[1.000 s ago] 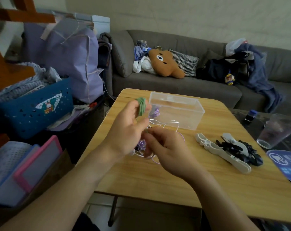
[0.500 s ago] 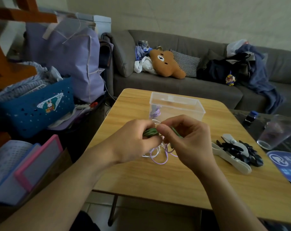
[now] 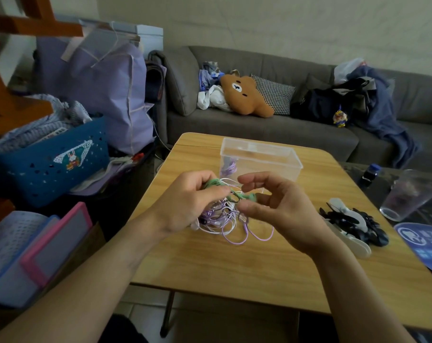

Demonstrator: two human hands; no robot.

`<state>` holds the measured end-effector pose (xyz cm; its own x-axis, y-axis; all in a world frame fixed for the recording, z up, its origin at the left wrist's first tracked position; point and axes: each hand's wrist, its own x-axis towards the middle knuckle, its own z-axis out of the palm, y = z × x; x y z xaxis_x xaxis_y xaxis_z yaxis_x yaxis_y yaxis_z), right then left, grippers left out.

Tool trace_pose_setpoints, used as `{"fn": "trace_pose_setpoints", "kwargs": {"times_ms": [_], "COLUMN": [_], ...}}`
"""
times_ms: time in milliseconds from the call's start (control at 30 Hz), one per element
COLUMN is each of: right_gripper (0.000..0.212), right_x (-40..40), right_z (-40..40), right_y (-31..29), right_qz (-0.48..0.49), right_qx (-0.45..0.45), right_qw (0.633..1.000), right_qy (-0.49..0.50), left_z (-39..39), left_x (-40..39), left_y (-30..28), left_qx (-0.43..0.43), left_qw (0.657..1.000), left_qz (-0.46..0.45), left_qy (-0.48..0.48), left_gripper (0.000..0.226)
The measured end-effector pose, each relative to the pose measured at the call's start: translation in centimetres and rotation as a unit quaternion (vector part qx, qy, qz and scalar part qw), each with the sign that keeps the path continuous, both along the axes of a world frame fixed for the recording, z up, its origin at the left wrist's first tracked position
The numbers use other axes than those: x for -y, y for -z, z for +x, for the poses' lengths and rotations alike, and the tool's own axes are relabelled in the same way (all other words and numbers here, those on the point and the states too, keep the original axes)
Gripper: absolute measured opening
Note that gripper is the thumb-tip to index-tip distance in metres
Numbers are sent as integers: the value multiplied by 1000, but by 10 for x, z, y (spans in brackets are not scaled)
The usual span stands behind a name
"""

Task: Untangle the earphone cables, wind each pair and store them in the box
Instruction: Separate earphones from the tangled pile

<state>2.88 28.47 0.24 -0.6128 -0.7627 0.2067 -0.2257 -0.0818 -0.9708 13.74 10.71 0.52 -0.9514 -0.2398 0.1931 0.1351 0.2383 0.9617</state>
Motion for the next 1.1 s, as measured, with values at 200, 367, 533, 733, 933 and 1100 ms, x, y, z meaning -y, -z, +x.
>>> {"fn": "trace_pose_setpoints", "kwargs": {"times_ms": [200, 367, 533, 733, 933, 1100], "right_gripper": [50, 47, 35, 24, 10, 24], "right_x": [5, 2, 2, 4, 16, 16], "right_z": [1, -4, 0, 4, 17, 19], "right_y": [7, 5, 3, 7, 8, 4], "right_qz": [147, 96, 24, 87, 81, 75], "right_qx": [-103, -119, -118, -161, -181, -128], "right_qw": [982, 981, 984, 979, 979, 987], "right_qy": [61, 118, 130, 85, 53, 70], "left_z": [-2, -3, -2, -2, -3, -5], "left_x": [-7, -6, -5, -11, -26, -18], "left_y": [5, 5, 5, 3, -4, -4], "left_qx": [-41, -65, -71, -115, -130, -135], "left_qw": [990, 958, 942, 966, 987, 985], "left_qz": [-112, -219, -258, -154, 11, 50], "left_qy": [-77, -173, -205, -171, -92, -96], "left_gripper": [35, 30, 30, 35, 32, 31]}}
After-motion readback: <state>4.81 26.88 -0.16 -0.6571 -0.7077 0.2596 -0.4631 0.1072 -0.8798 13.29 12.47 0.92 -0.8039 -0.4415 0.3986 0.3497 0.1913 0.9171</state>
